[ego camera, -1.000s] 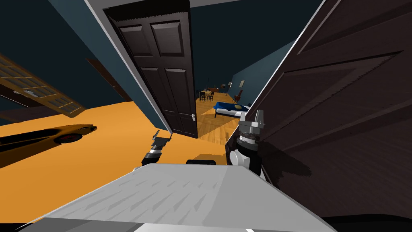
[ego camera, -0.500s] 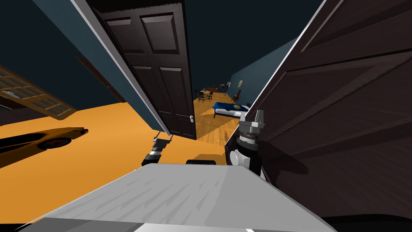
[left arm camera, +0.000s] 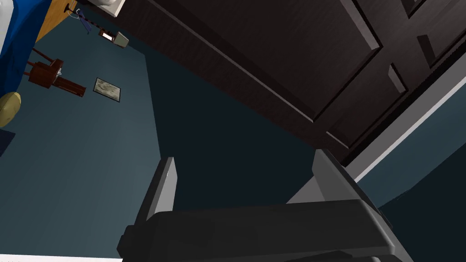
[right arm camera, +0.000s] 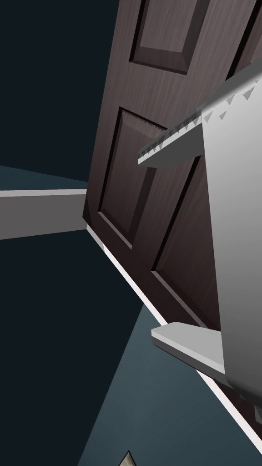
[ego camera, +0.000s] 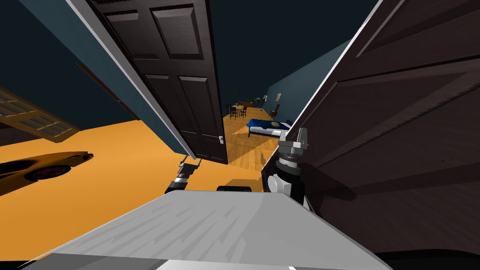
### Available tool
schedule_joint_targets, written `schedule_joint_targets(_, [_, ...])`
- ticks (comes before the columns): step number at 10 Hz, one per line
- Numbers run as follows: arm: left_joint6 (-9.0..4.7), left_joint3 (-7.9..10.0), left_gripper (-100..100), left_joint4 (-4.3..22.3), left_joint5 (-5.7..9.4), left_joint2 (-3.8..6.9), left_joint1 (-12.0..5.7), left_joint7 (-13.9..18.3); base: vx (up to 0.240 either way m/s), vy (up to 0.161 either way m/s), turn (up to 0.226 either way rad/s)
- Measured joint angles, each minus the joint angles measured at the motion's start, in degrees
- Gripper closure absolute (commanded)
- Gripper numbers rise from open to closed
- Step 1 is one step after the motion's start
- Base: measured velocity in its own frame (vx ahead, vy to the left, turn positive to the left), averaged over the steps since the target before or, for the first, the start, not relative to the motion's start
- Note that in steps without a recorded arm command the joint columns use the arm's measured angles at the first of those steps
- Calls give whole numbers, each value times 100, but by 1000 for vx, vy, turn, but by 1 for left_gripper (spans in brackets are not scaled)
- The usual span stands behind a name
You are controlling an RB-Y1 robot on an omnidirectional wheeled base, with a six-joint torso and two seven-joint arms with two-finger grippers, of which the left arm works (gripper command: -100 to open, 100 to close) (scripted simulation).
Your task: Pull the door open
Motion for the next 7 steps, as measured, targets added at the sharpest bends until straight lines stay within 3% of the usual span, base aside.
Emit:
schedule_joint_targets(4, [-136, 119, -100, 430, -201, 27, -97, -633, 93, -14, -42])
schedule_joint_targets(7, [-197, 170, -100, 575, -316, 18, -82, -1022, 79, -10, -44])
